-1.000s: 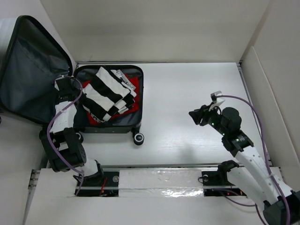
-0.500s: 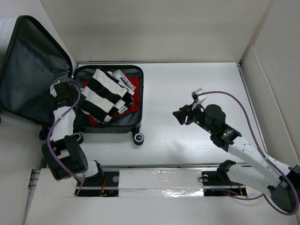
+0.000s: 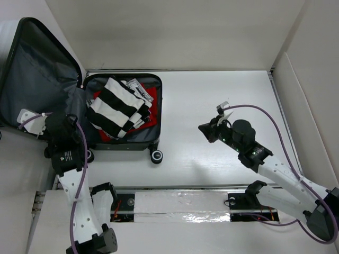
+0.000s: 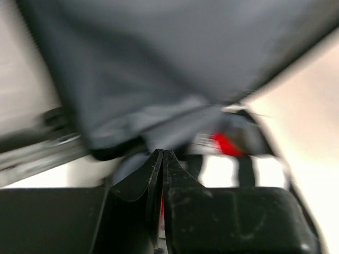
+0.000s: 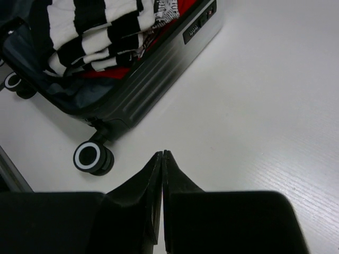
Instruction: Pack the luggage
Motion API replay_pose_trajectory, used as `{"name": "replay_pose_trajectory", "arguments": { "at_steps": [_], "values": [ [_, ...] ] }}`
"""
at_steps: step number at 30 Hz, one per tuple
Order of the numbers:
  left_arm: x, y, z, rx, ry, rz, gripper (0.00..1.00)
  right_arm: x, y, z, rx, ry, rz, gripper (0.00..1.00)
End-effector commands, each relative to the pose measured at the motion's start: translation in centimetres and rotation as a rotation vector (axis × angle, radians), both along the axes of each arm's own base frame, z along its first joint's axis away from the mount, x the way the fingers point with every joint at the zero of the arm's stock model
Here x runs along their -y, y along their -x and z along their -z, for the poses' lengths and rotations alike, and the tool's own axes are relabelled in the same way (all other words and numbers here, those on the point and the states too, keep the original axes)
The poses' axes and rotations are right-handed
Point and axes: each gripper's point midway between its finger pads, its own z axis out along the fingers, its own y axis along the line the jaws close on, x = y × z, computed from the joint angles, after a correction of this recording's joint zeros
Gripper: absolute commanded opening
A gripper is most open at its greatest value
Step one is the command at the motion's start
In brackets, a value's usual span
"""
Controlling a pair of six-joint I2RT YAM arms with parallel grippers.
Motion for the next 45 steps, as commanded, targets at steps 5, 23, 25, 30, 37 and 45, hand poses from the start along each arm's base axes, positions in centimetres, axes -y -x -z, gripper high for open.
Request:
{"name": "replay_pose_trajectory", "arguments": {
  "at_steps": [5, 23, 25, 30, 37, 45],
  "values": [
    [-4.2, 7.3, 4.9, -0.264, -0.013, -0.442, 0.30, -0.3, 0.8, -2.4, 0.073, -0.031, -0.058, 0.15],
    [-8.5, 3.3, 2.8, -0.448, -0.140, -0.547, 0.44, -3.4, 0.8, 0.8, 0.014, 0.058, -0.185, 0.12],
    [-8.4, 2.9, 3.2, -0.449, -0.134, -0.523, 0.35, -3.3, 0.5, 1.2, 0.005, 0.070, -0.171, 0.12],
    [-7.8, 1.5, 3.0, -0.447, -0.131, -0.437, 0.00, -2.7, -0.4, 1.7, -0.010, 0.085, -0.108, 0.12],
    [2.3, -4.0, 1.1, -0.371, -0.322, -0.068, 0.00, -3.1, -1.3, 3.6, -0.068, 0.120, -0.091, 0.12],
    [16.4, -6.2, 6.9, -0.501, -0.490, 0.359, 0.00, -2.8, -2.1, 4.6, -0.092, 0.146, -0.048, 0.17]
  ]
}}
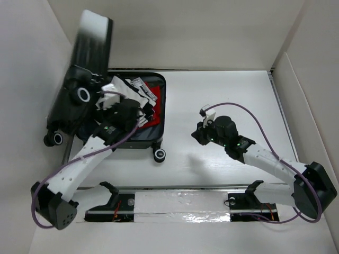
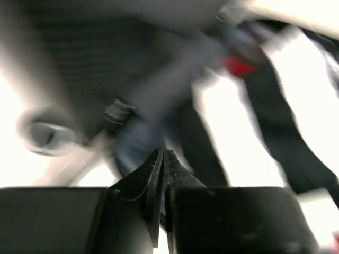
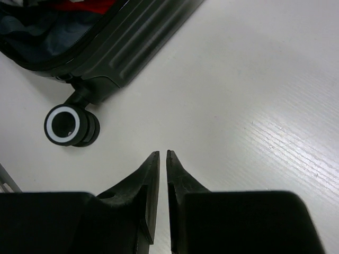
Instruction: Pack the luggage
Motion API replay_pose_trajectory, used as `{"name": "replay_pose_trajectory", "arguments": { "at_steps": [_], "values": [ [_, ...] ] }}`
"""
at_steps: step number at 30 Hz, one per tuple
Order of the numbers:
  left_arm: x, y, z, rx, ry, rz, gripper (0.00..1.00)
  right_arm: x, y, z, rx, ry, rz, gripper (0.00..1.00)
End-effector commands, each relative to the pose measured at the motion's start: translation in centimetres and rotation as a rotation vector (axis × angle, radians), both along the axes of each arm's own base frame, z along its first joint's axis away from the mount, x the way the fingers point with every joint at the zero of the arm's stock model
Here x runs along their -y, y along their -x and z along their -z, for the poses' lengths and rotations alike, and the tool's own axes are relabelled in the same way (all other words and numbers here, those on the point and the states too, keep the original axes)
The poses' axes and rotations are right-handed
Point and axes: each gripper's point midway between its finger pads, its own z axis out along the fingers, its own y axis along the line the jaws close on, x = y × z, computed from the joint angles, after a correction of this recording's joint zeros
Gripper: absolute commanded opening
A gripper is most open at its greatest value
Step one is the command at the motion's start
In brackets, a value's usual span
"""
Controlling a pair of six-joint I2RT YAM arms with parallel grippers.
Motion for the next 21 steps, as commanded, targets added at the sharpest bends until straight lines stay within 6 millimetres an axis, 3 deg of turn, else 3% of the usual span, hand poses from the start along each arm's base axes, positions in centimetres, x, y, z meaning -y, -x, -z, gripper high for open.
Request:
{"name": "replay_pose_trajectory", "arguments": {
  "at_steps": [1, 3, 4, 5, 6, 7, 8, 11, 14, 15, 16, 18, 19, 20, 21],
  "values": [
    [7.0, -0.8, 3.8, -0.089, 0.058, 0.216, 0.00, -0.4, -1.4, -2.8, 0.068, -0.033, 0.037, 0.18],
    [9.0, 0.5, 5.8, -0.142, 0.074, 0.257, 0.05, 0.0, -1.6, -2.8, 0.070, -0.025, 0.059, 0.23],
    [11.9, 1.5, 6.1, -0.156, 0.075, 0.358, 0.16, 0.1, -1.7, -2.9, 0.071, -0.026, 0.068, 0.25],
    [12.4, 3.0, 6.5, -0.197, 0.041, 0.391, 0.28, 0.3, -1.7, -2.9, 0.075, -0.025, 0.080, 0.27],
    [14.0, 3.7, 6.4, -0.163, 0.093, 0.428, 0.52, 0.7, -2.0, -3.0, 0.078, -0.026, 0.096, 0.30],
    [15.6, 4.5, 6.1, -0.161, 0.107, 0.491, 0.56, 0.9, -2.0, -3.0, 0.078, -0.026, 0.105, 0.31],
    [18.1, 6.6, 6.2, -0.196, 0.104, 0.612, 0.56, 1.1, -2.1, -3.3, 0.087, -0.030, 0.120, 0.31],
    [22.6, 10.2, 4.7, -0.171, 0.140, 0.809, 0.53, 1.8, -2.3, -3.4, 0.095, -0.037, 0.151, 0.31],
    [25.8, 11.3, 1.9, -0.115, 0.165, 0.913, 0.47, 2.2, -2.5, -3.2, 0.091, -0.038, 0.172, 0.29],
    [26.2, 11.2, 0.9, -0.094, 0.188, 0.910, 0.46, 2.2, -2.5, -3.1, 0.090, -0.039, 0.172, 0.25],
    [26.5, 10.6, -1.5, -0.042, 0.239, 0.890, 0.45, 2.3, -2.5, -3.0, 0.089, -0.038, 0.172, 0.22],
    [24.5, 8.5, -4.5, 0.058, 0.290, 0.762, 0.39, 2.5, -2.7, -2.9, 0.088, -0.039, 0.181, 0.13],
    [21.8, 6.0, -6.8, 0.120, 0.379, 0.642, 0.37, 2.5, -2.6, -2.7, 0.085, -0.036, 0.179, 0.11],
    [20.0, 4.7, -7.6, 0.111, 0.351, 0.613, 0.35, 2.5, -2.7, -2.7, 0.086, -0.037, 0.179, 0.09],
    [19.8, 2.8, -10.0, 0.209, 0.456, 0.595, 0.32, 2.4, -2.7, -2.8, 0.090, -0.041, 0.177, 0.06]
  ]
}}
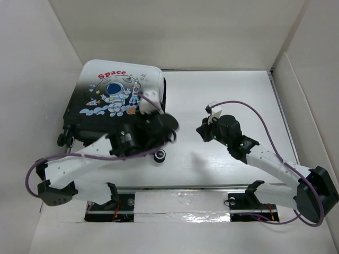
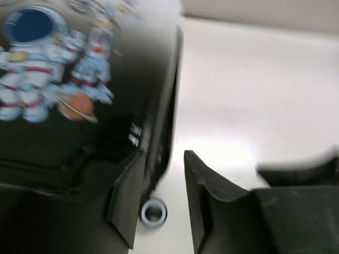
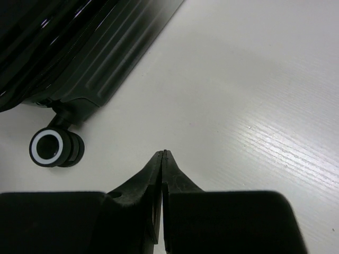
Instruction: Pack the luggage
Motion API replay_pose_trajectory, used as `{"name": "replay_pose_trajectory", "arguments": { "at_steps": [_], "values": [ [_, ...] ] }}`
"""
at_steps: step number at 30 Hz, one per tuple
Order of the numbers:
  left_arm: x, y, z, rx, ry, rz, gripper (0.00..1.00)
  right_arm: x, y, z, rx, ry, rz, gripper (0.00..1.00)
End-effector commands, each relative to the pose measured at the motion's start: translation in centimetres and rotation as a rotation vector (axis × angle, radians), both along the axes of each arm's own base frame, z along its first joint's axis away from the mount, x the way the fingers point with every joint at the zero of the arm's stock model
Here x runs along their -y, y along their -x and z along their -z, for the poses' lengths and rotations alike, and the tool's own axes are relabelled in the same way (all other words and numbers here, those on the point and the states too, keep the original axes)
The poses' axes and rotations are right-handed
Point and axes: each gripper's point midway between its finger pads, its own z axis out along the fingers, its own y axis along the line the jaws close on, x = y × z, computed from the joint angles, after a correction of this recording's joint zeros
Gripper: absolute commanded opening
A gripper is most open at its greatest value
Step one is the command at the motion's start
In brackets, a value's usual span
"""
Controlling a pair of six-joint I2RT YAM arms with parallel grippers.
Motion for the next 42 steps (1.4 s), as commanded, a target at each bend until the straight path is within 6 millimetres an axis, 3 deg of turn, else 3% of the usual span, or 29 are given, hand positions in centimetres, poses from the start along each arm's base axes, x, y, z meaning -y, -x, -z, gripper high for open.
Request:
{"name": "replay_pose_trajectory", "arguments": {
  "at_steps": [1, 2, 3, 4, 7, 8, 11, 12, 15, 20, 23, 28, 31, 32, 35, 36, 37, 42],
  "values": [
    [-9.3, -7.2, -6.2, 0.180, 0.255, -0.362, 0.31, 0.1, -0.7, -1.2, 0.049, -0.028, 0.020, 0.06],
    [-10.3, -7.9, -9.8, 0.264, 0.414, -0.309, 0.31, -0.1, -0.6, -1.3, 0.049, -0.033, 0.008, 0.05],
    [-12.5, -8.5, -10.4, 0.298, 0.422, -0.334, 0.30, -0.2, -0.6, -1.2, 0.048, -0.033, 0.007, 0.05],
    [-17.1, -9.3, -11.1, 0.348, 0.440, -0.441, 0.30, -0.2, -0.6, -1.2, 0.046, -0.032, 0.005, 0.05],
    [-23.6, -10.9, -11.8, 0.361, 0.405, -0.590, 0.30, -0.2, -0.6, -1.4, 0.049, -0.035, 0.004, 0.05],
    [-27.7, -12.6, -10.0, 0.305, 0.373, -0.665, 0.28, -0.2, -0.5, -1.6, 0.053, -0.041, -0.002, 0.05],
    [-32.9, -14.8, -4.8, 0.145, 0.390, -0.732, 0.20, -0.2, -0.3, -1.8, 0.056, -0.044, -0.008, 0.05],
    [-36.2, -14.4, -3.7, 0.139, 0.392, -0.816, 0.19, -0.2, -0.2, -1.9, 0.061, -0.047, -0.008, 0.06],
    [-40.6, -13.9, 0.4, 0.067, 0.351, -0.943, 0.19, -0.3, -0.2, -2.0, 0.063, -0.051, -0.014, 0.05],
    [-43.3, -13.6, 7.9, -0.116, 0.266, -1.045, 0.19, -0.4, 0.1, -2.4, 0.067, -0.059, -0.030, 0.06],
    [-44.6, -12.8, 11.0, -0.201, 0.214, -1.105, 0.19, -0.4, 0.3, -2.6, 0.073, -0.063, -0.035, 0.06],
    [-43.8, -13.1, 14.0, -0.284, 0.226, -1.060, 0.20, -0.9, 0.6, -2.8, 0.073, -0.068, -0.055, 0.05],
    [-41.0, -14.3, 17.5, -0.380, 0.288, -0.937, 0.20, -0.8, 0.7, -3.2, 0.082, -0.075, -0.055, 0.06],
    [-39.0, -14.7, 19.1, -0.430, 0.322, -0.866, 0.19, -0.7, 0.7, -3.2, 0.083, -0.075, -0.052, 0.06],
    [-32.6, -15.5, 21.1, -0.492, 0.408, -0.692, 0.19, -0.6, 0.7, -3.5, 0.092, -0.079, -0.047, 0.06],
    [-31.2, -15.9, 20.8, -0.473, 0.435, -0.651, 0.19, -0.5, 0.6, -3.3, 0.089, -0.075, -0.040, 0.06],
    [-28.6, -16.2, 20.7, -0.479, 0.465, -0.579, 0.19, -0.4, 0.6, -3.4, 0.090, -0.075, -0.037, 0.06],
    [-18.5, -14.4, 19.4, -0.471, 0.630, -0.304, 0.20, 0.6, 0.4, -3.5, 0.092, -0.058, 0.018, 0.06]
  ]
}}
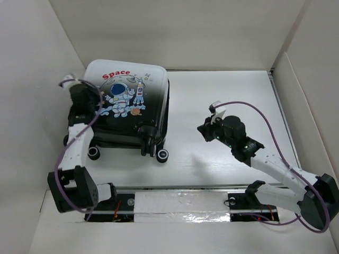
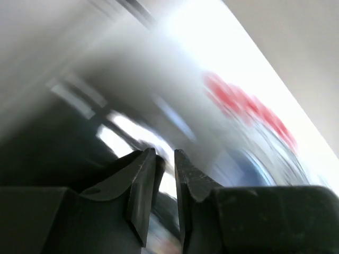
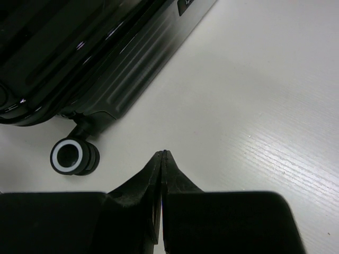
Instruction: Pack the luggage
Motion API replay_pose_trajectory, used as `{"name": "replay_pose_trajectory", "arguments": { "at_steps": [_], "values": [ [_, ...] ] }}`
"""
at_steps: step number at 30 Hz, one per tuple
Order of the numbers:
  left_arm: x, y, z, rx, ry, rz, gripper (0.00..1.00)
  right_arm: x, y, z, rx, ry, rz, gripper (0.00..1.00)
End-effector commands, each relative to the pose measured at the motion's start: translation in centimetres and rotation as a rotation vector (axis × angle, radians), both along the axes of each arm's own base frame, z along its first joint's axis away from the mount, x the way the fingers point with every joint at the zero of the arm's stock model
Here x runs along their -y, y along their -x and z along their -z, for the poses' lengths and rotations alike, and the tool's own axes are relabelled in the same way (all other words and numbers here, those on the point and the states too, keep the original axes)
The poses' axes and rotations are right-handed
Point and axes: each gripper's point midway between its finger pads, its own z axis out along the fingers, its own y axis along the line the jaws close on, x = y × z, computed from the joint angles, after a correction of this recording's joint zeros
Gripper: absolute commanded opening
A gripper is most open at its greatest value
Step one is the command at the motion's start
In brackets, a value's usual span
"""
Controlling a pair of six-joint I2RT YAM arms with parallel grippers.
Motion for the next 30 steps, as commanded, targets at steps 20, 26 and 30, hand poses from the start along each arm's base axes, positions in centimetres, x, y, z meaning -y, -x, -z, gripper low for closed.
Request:
{"name": "replay_pose_trajectory", "arguments": {
  "at_steps": [20, 26, 30],
  "values": [
    [7.3, 6.9, -6.7, 0.017, 0.074, 0.257, 0.43, -10.5, 10.0, -7.7, 0.012, -0.265, -0.525, 0.96],
    [3.6, 8.1, -9.3, 0.064, -0.045, 0.075, 0.51, -15.2, 11.0, -6.8, -0.041, -0.306, -0.478, 1.00],
    [2.9, 8.1, -10.6, 0.075, -0.071, 0.040, 0.55, -18.3, 10.0, -5.3, -0.118, -0.316, -0.493, 1.00]
  ]
}}
